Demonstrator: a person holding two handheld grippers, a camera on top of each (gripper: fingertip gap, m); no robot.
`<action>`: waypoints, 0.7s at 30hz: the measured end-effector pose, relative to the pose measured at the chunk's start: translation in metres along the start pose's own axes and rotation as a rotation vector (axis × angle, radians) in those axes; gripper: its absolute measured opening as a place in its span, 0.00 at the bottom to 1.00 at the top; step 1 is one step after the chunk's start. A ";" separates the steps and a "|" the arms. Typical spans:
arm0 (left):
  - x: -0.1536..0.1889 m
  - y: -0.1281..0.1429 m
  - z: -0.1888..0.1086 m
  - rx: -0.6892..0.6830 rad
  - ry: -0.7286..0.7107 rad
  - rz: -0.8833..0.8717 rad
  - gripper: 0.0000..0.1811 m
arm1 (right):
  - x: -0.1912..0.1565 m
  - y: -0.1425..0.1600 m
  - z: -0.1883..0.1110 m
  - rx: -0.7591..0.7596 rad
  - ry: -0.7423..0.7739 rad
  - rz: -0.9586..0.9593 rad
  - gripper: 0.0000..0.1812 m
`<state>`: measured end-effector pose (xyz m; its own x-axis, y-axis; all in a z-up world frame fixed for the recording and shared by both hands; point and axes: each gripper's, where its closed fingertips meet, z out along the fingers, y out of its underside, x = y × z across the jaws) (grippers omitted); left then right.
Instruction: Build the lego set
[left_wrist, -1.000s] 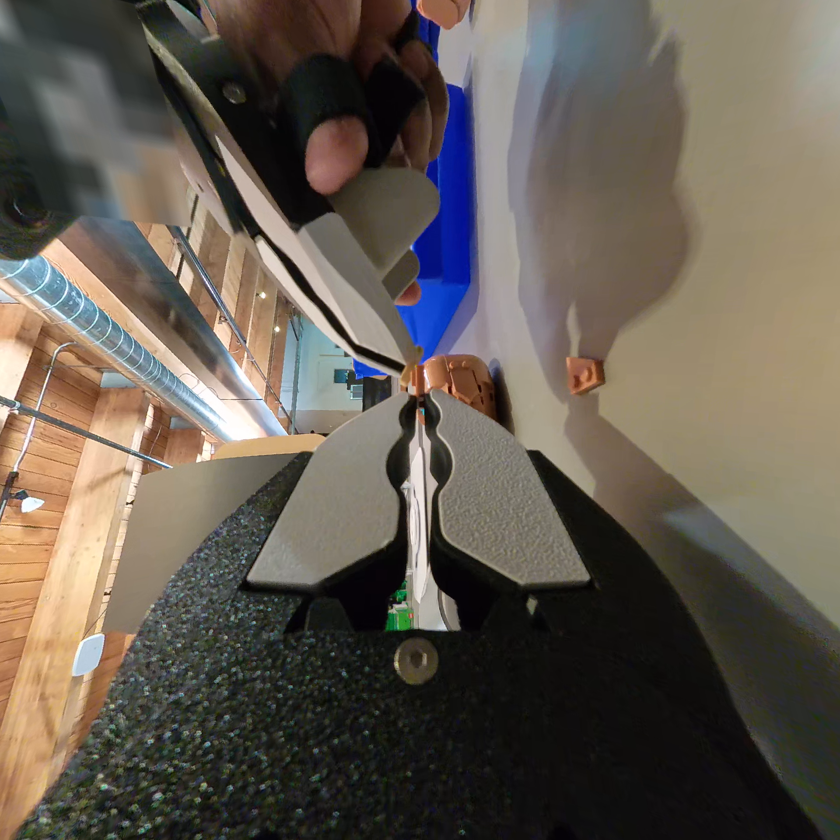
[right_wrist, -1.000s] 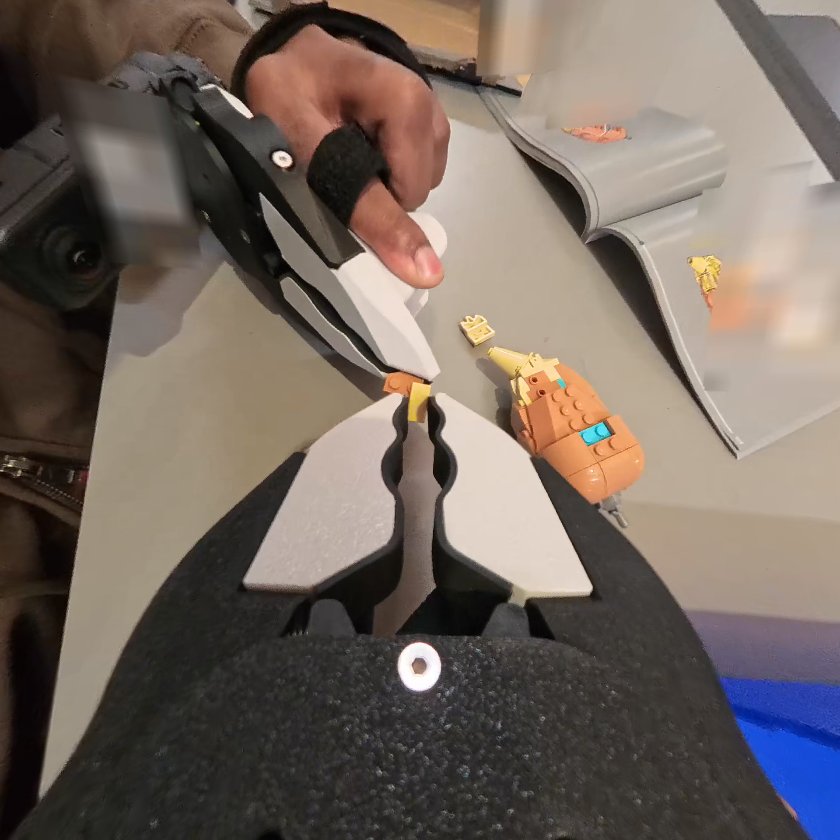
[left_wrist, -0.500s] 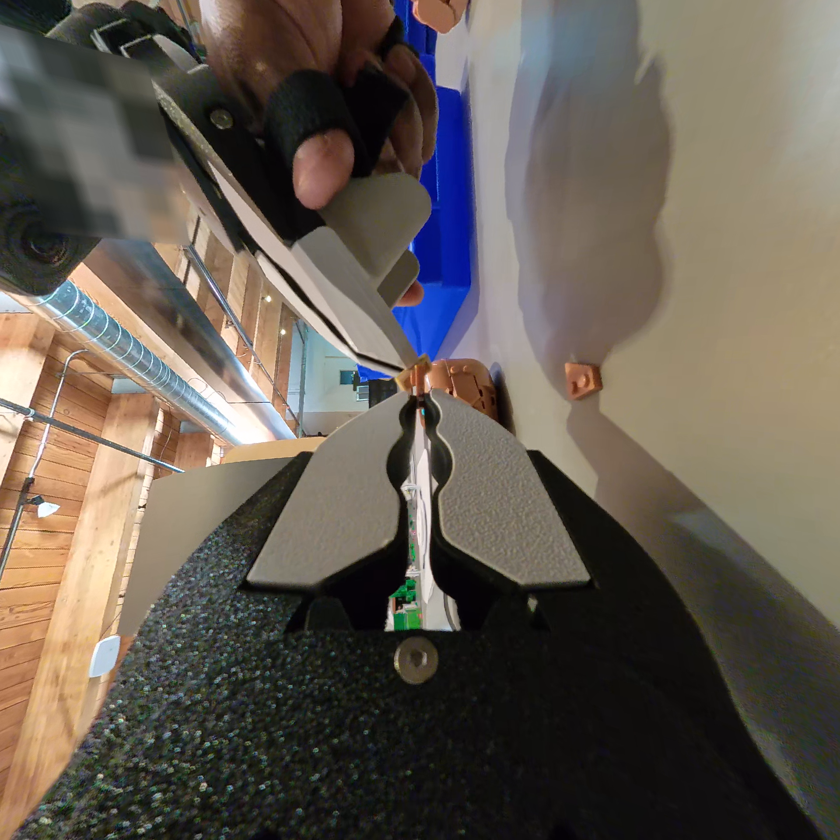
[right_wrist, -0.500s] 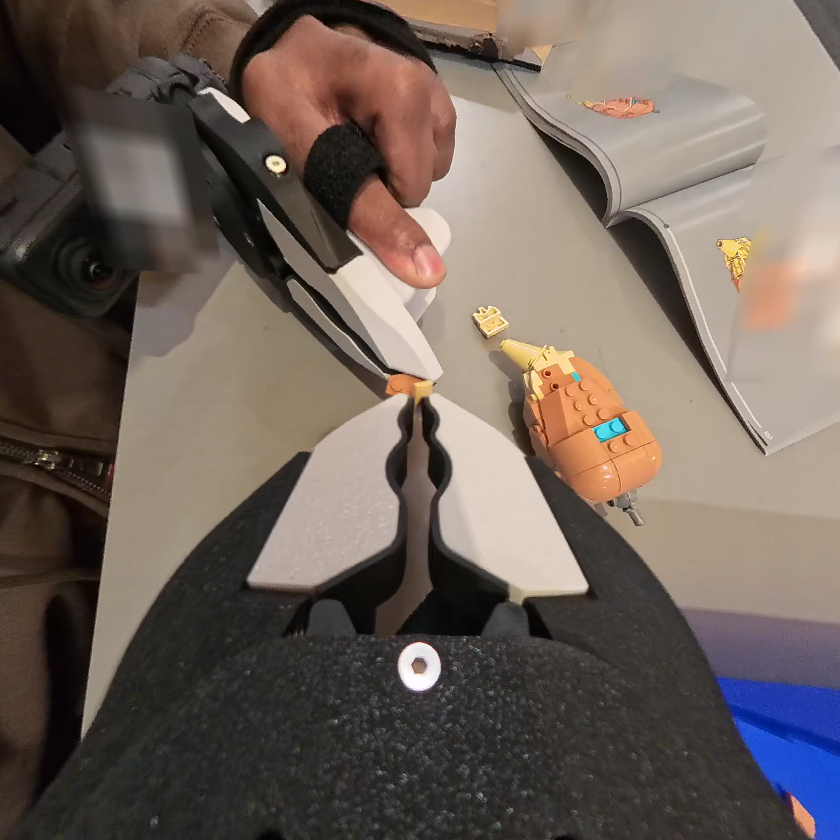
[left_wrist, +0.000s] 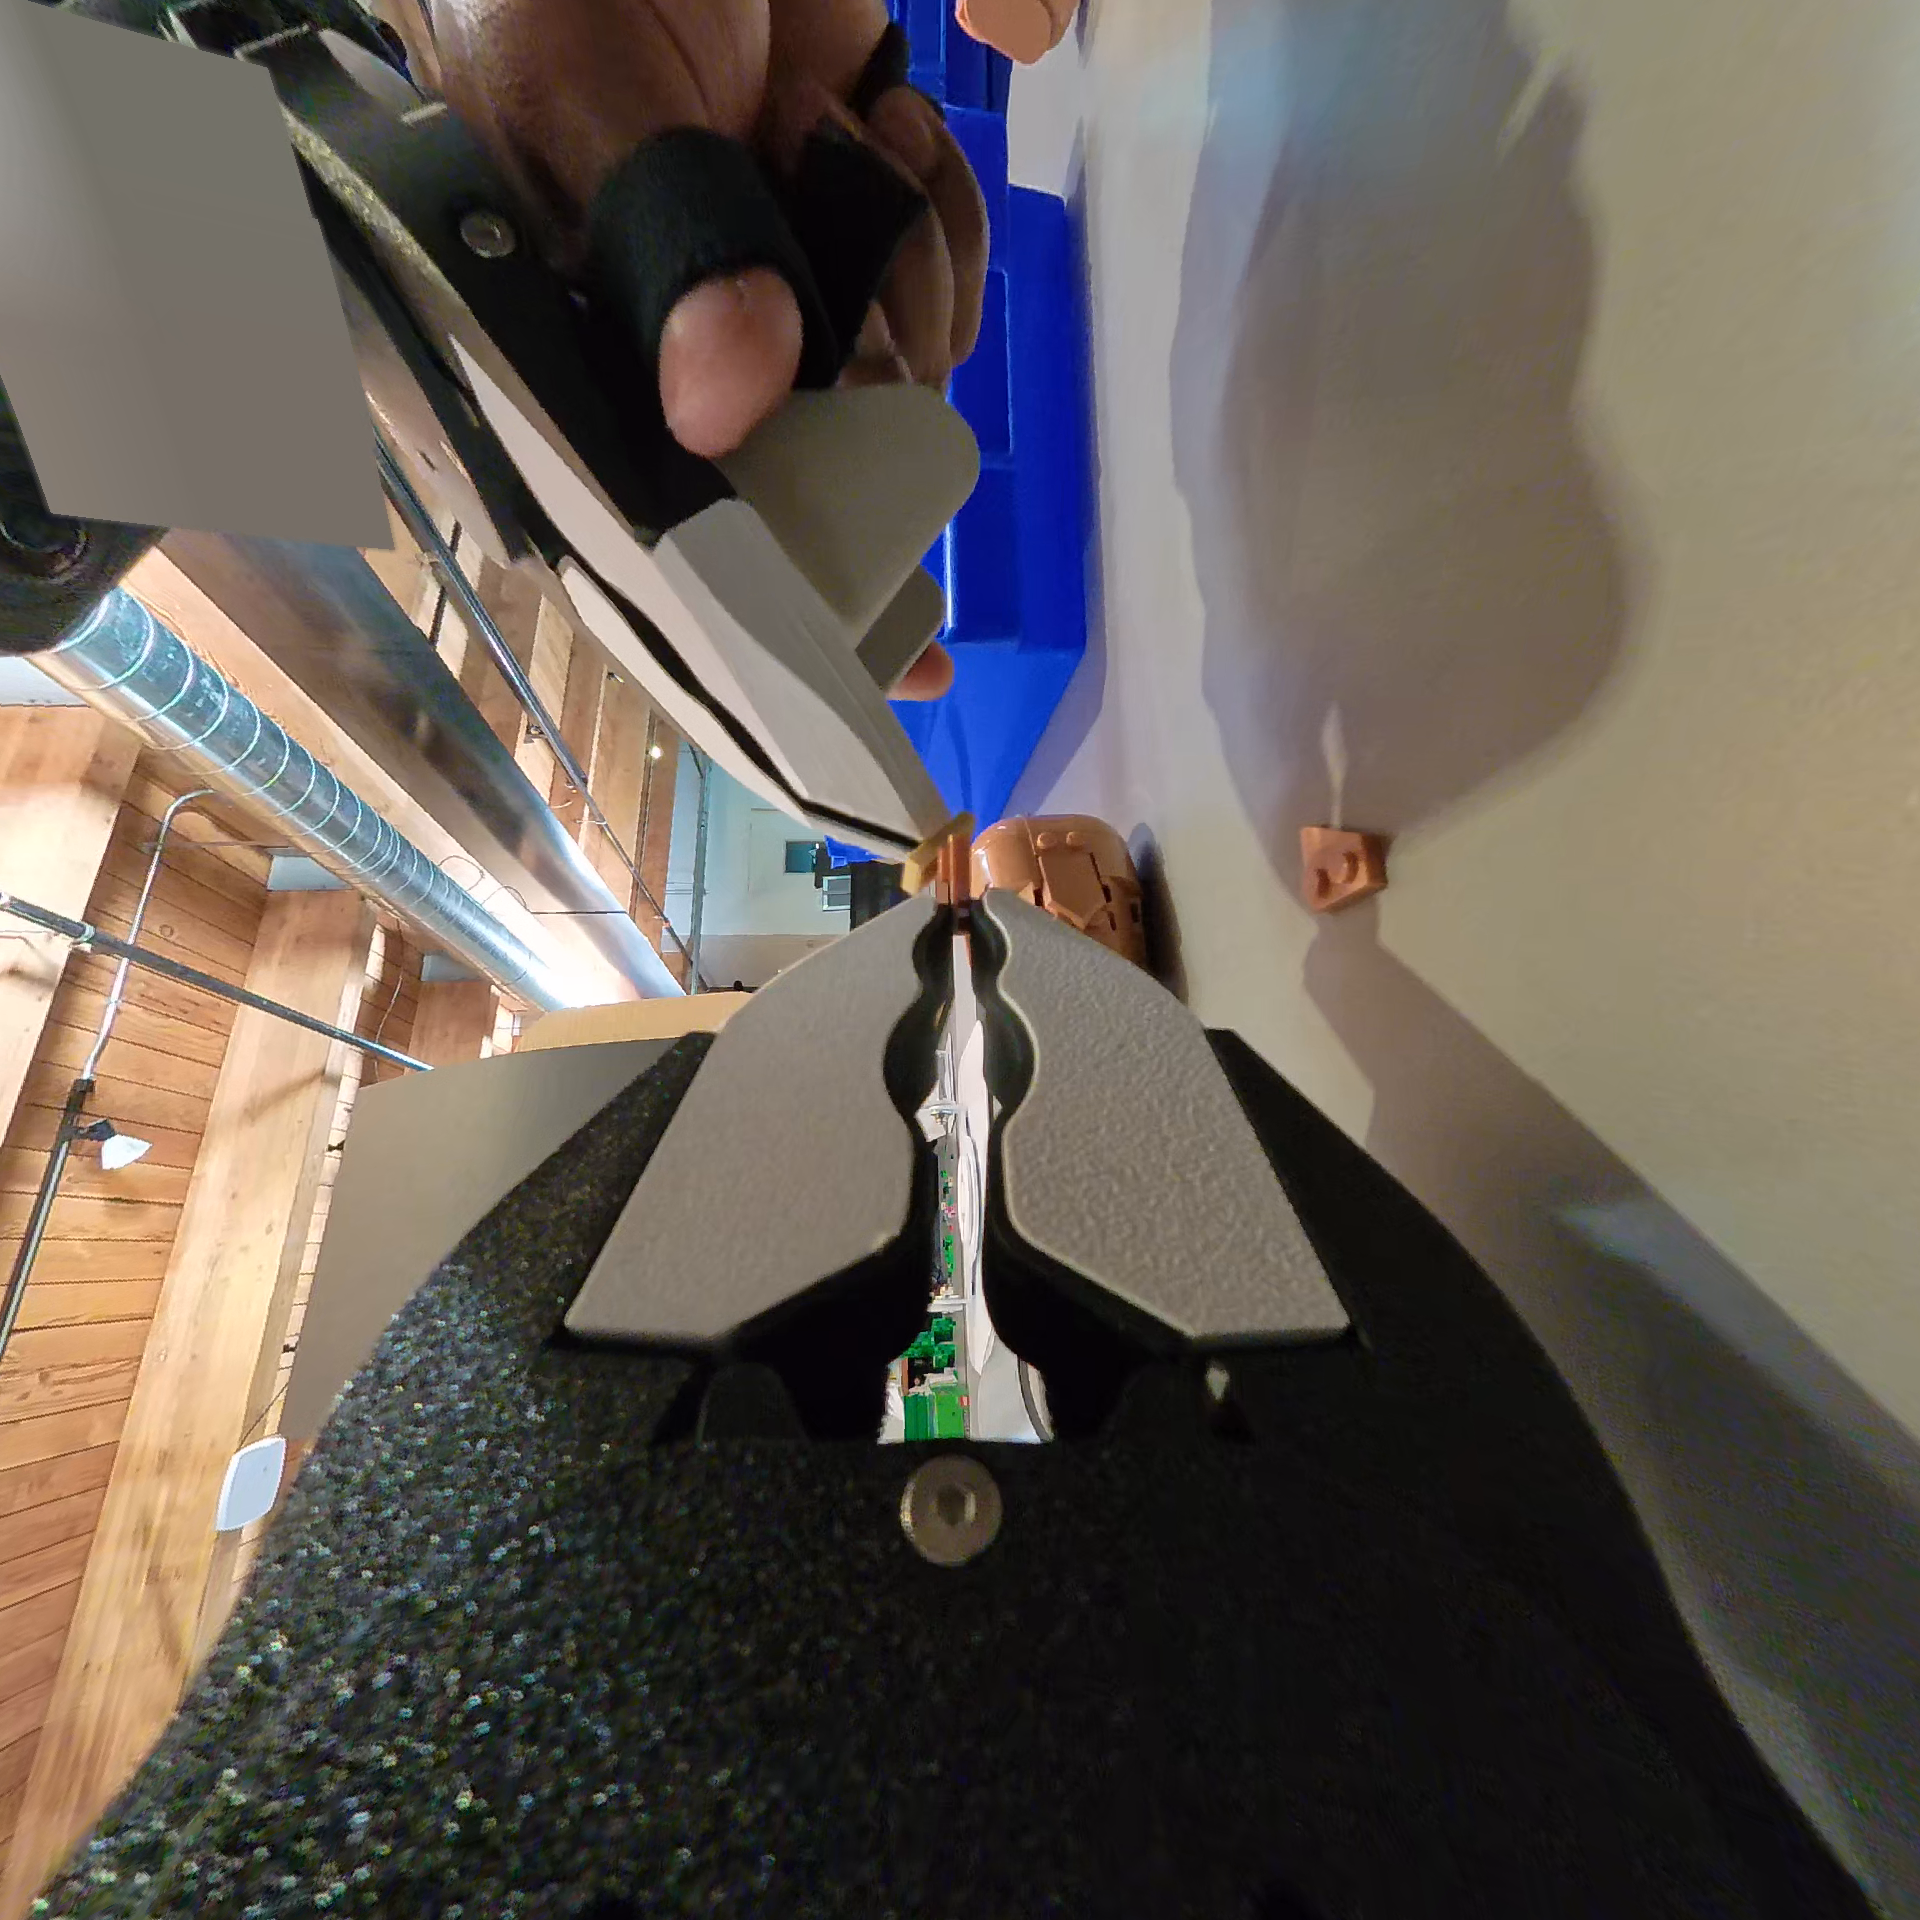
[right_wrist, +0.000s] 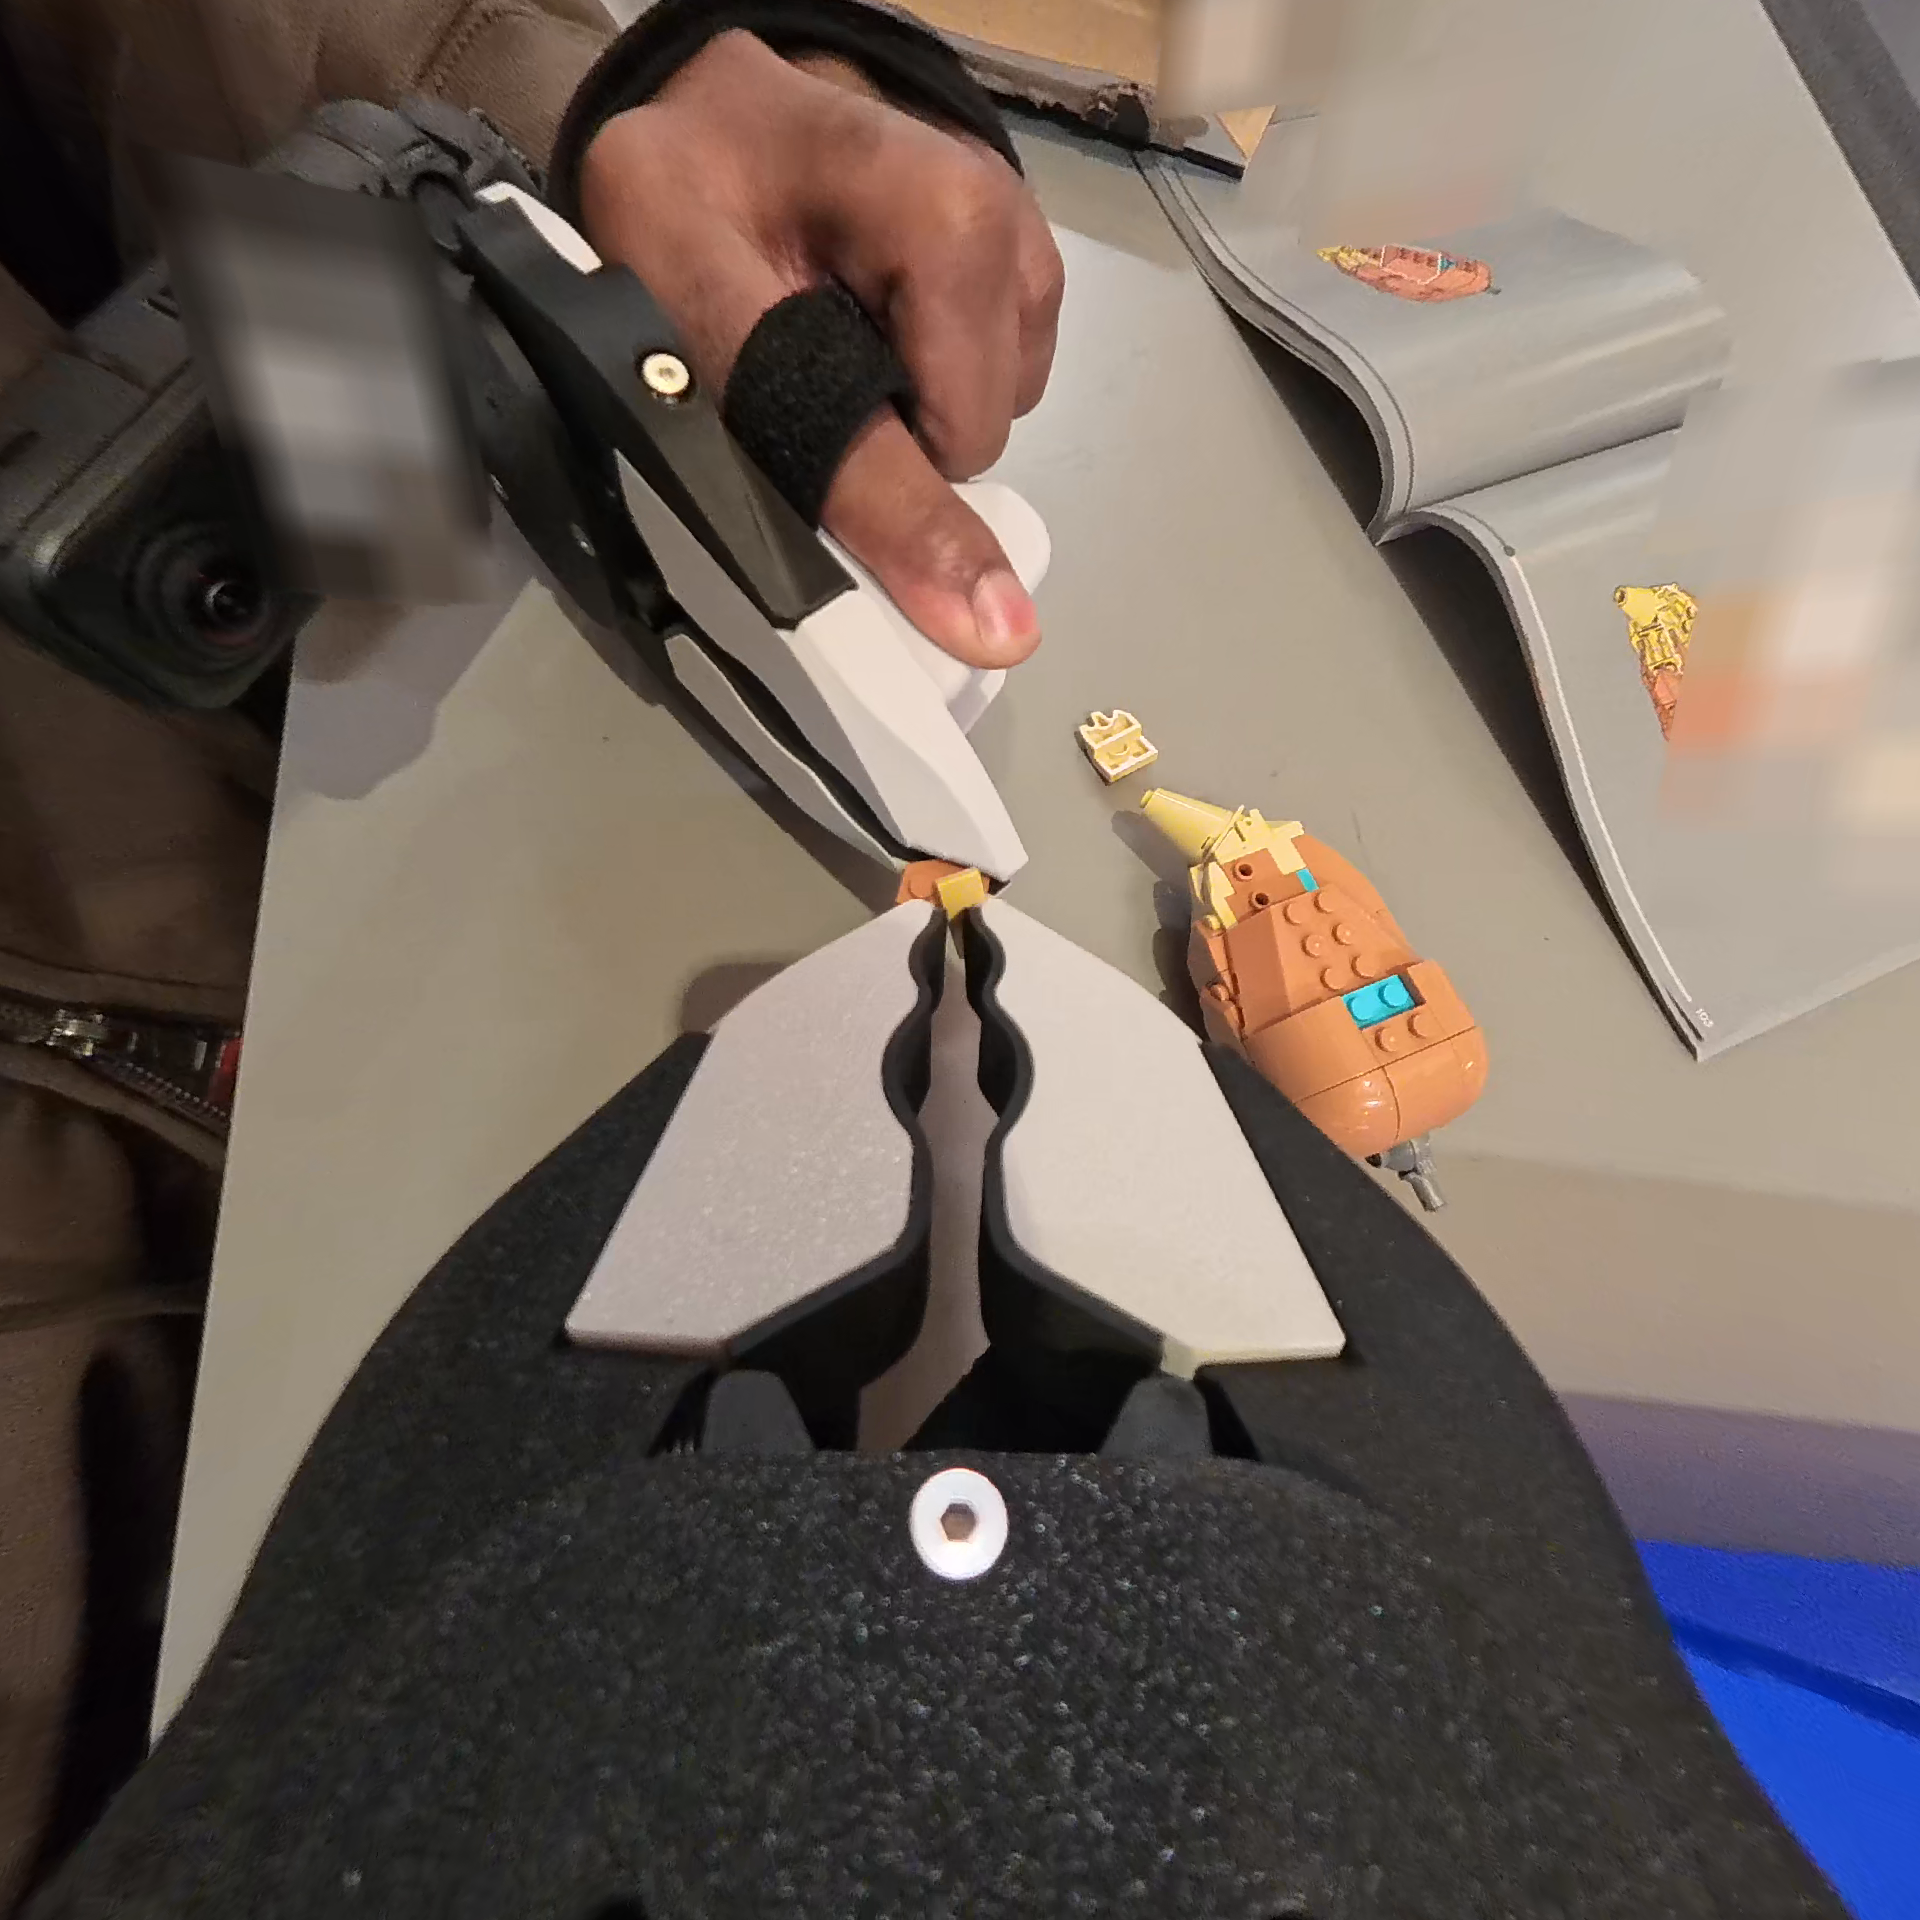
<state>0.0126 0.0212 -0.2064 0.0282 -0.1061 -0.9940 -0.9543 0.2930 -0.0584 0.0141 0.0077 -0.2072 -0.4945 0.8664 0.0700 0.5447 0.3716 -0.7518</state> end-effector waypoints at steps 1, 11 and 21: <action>0.000 0.000 0.000 -0.001 -0.001 0.000 0.01 | 0.000 0.000 0.000 0.000 0.000 0.003 0.02; -0.002 -0.001 -0.001 0.003 -0.008 -0.001 0.01 | -0.001 -0.001 -0.001 -0.001 -0.008 0.002 0.02; -0.005 -0.002 -0.001 0.003 -0.020 -0.009 0.01 | -0.001 -0.003 -0.002 -0.002 0.001 -0.024 0.02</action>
<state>0.0136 0.0203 -0.2017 0.0425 -0.0893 -0.9951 -0.9532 0.2949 -0.0672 0.0143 0.0067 -0.2036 -0.5065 0.8577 0.0883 0.5344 0.3927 -0.7485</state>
